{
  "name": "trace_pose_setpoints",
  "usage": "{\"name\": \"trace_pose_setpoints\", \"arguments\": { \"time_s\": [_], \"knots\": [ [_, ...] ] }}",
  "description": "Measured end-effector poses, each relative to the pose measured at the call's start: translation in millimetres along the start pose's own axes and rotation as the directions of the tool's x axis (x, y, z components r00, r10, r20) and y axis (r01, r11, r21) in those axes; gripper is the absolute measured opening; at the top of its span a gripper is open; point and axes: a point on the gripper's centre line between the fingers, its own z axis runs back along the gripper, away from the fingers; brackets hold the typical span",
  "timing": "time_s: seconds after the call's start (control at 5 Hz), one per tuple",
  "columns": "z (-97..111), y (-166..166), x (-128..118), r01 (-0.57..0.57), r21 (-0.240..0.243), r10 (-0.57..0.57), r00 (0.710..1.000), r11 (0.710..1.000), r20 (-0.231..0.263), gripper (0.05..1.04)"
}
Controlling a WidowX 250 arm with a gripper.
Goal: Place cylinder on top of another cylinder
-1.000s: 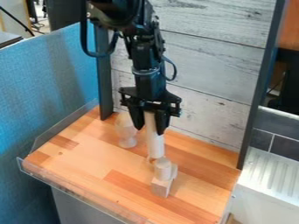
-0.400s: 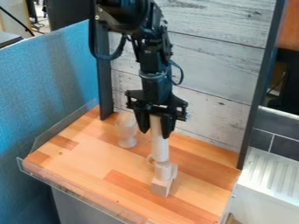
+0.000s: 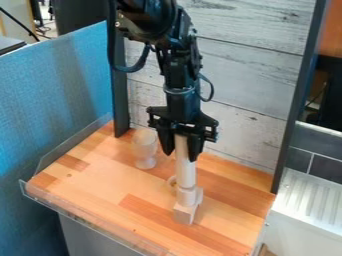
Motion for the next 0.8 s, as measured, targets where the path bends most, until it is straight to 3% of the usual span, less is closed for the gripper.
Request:
{"name": "trace_pose_setpoints", "arguments": {
  "time_s": [0.8],
  "knots": [
    [-7.2,-5.8,-4.3,0.011,0.008,-0.011,1.000,1.000,0.007,0.592]
  ]
}}
